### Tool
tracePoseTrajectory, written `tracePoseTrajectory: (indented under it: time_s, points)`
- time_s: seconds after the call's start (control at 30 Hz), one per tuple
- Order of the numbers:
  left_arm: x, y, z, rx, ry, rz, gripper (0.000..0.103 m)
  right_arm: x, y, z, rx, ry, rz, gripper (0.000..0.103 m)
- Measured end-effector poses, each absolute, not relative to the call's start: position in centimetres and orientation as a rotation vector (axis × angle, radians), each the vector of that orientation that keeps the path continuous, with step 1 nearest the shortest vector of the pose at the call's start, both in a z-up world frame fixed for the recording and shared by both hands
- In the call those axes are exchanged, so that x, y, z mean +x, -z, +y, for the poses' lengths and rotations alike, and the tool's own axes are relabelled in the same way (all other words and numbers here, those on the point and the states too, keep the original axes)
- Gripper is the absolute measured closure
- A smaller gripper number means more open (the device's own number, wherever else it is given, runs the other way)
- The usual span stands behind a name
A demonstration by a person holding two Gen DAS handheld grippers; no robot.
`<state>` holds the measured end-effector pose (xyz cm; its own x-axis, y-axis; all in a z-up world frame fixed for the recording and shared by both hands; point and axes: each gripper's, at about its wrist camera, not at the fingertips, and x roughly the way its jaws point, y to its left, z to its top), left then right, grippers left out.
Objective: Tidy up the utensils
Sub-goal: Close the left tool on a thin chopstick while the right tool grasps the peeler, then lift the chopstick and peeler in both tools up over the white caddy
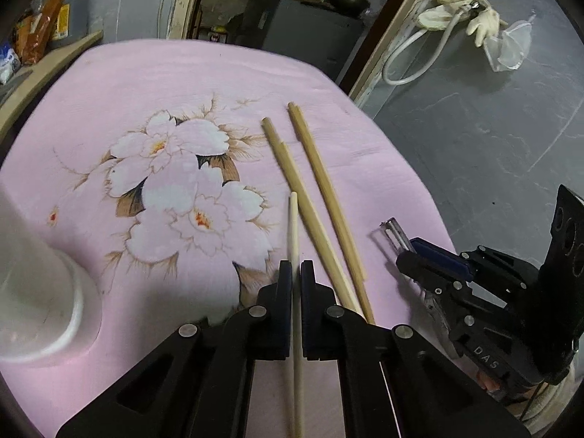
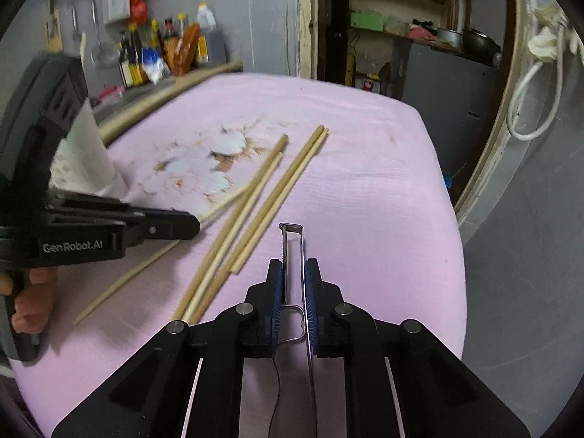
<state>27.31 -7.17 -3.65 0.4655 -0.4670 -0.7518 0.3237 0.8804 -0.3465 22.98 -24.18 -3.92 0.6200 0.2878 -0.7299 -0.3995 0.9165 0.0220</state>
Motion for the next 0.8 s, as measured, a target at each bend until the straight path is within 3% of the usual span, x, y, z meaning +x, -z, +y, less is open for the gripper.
tracePoseTrajectory:
  time_s: [0.37, 0.8]
  points:
    - [20.2, -0.8, -6.3, -0.15, 0.513, 0.603, 0.101, 16.7, 0.3, -24.5, -0.104, -0.387, 0.448, 0.093]
    - [17.0, -5.7, -2.5, -0.199, 0.414, 0.244, 0.101, 14.3, -4.3, -21.4, -0.001, -0.478, 0.09, 0.093]
